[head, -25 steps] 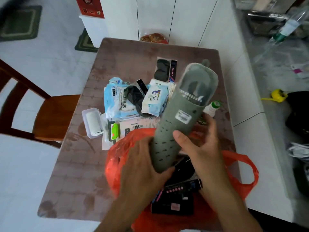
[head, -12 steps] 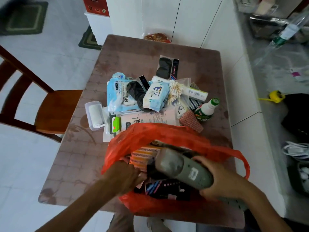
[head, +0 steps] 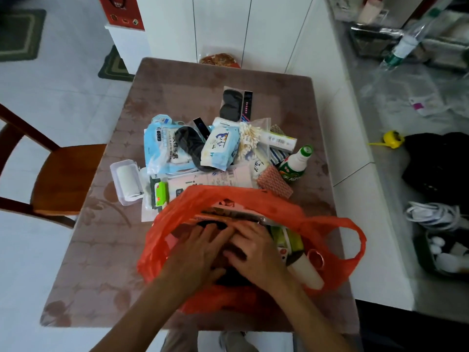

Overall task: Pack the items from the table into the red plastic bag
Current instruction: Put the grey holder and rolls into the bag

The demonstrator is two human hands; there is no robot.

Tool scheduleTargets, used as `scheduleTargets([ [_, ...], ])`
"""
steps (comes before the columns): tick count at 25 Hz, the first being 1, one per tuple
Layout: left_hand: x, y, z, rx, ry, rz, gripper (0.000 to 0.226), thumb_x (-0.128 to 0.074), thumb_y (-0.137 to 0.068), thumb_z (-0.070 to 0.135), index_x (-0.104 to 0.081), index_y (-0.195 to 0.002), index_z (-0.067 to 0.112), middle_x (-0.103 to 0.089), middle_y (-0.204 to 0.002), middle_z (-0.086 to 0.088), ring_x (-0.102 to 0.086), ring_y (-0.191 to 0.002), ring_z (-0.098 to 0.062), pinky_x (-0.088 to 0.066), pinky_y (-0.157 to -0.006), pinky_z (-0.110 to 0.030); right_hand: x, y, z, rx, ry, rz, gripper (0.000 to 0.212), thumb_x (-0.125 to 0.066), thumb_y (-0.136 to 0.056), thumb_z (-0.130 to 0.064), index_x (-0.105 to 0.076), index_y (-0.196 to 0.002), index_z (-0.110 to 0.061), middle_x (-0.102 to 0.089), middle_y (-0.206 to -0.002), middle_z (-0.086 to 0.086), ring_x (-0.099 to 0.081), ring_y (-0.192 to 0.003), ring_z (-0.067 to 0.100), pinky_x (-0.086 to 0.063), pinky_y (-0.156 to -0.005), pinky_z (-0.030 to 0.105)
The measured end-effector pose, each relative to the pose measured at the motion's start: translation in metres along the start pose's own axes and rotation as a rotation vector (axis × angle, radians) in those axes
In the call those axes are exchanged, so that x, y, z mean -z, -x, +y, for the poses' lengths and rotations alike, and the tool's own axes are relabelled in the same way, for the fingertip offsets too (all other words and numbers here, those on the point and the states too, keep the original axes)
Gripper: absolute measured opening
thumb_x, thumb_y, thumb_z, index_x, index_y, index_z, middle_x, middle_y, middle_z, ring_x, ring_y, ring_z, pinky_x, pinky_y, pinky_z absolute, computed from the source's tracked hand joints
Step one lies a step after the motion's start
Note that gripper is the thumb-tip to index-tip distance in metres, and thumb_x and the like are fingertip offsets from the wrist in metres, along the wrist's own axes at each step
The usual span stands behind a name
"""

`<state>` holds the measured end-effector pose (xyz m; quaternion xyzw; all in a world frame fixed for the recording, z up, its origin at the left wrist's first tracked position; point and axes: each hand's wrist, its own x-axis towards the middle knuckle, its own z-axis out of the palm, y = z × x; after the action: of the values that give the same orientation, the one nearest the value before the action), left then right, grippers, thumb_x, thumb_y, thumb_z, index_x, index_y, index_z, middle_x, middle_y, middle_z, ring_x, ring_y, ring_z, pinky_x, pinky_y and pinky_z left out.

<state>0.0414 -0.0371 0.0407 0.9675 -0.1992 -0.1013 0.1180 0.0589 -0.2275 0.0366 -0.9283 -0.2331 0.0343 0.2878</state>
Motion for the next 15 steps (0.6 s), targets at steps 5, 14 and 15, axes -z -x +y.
scheduleTargets([
  [5, -0.036, -0.014, 0.0, -0.002, -0.126, -0.097, 0.096, -0.087, -0.046, 0.04, -0.052, -0.133, 0.02, -0.061, -0.127, -0.014, -0.058, -0.112, -0.038, -0.049, -0.091, -0.061, 0.102, 0.083, 0.094, -0.924, 0.002, 0.637, 0.075, -0.077, -0.077, -0.027, -0.039, -0.141, -0.016, -0.043, -0.143, 0.011, -0.043, -0.128, 0.032, -0.042, -0.101, 0.052],
  [14, -0.008, -0.054, 0.104, -0.161, 0.236, -0.113, 0.037, -0.055, -0.086, 0.03, -0.059, -0.12, 0.017, -0.062, -0.117, -0.004, -0.055, -0.104, -0.025, -0.049, -0.087, -0.04, 0.166, 0.051, 0.056, -0.747, -1.052, 0.308, 0.033, -0.044, -0.1, -0.017, -0.052, -0.07, -0.006, -0.037, -0.044, 0.01, -0.039, -0.037, 0.024, -0.042, -0.048, 0.035],
  [15, -0.008, -0.061, 0.124, -0.098, 0.356, -0.202, 0.031, -0.053, -0.091, 0.029, -0.059, -0.12, 0.018, -0.06, -0.119, -0.004, -0.057, -0.106, -0.024, -0.05, -0.089, -0.04, 0.178, 0.045, 0.038, -0.669, -1.128, 0.298, 0.033, -0.043, -0.1, -0.018, -0.05, -0.069, -0.007, -0.034, -0.045, 0.009, -0.032, -0.036, 0.021, -0.035, -0.043, 0.032],
])
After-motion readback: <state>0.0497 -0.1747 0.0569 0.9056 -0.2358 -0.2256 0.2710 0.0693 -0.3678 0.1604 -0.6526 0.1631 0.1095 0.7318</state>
